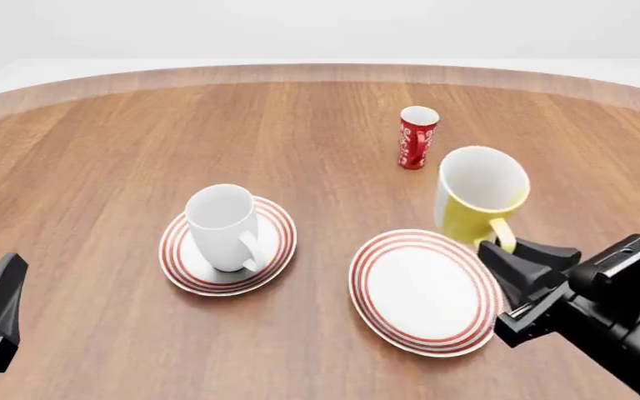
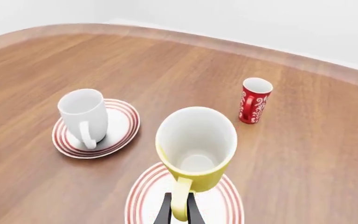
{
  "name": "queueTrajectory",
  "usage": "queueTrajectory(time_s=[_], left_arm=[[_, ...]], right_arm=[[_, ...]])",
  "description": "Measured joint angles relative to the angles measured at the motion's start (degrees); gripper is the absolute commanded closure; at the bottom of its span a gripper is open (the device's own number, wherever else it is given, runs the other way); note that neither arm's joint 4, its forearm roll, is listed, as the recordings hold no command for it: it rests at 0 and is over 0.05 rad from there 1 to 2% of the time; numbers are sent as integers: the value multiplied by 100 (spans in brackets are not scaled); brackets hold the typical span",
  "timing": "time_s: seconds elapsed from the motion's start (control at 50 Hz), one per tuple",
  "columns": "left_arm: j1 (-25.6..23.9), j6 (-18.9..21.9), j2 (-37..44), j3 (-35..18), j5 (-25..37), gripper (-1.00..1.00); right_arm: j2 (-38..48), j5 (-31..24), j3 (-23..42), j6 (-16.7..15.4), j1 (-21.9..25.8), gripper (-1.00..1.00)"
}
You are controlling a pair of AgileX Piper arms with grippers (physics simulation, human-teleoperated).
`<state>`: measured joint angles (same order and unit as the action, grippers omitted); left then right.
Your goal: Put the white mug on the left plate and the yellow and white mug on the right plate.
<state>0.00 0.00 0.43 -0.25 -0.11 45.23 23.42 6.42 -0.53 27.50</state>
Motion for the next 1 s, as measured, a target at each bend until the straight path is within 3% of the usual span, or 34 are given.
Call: queueTrajectory(time_s=[0.5, 1.0], left_arm=[[0, 0, 0, 0, 0, -100], [0, 0, 0, 0, 0, -100]], right_arm=[[-899, -766, -401, 97, 239, 100], [-182, -199, -627, 250, 439, 100]])
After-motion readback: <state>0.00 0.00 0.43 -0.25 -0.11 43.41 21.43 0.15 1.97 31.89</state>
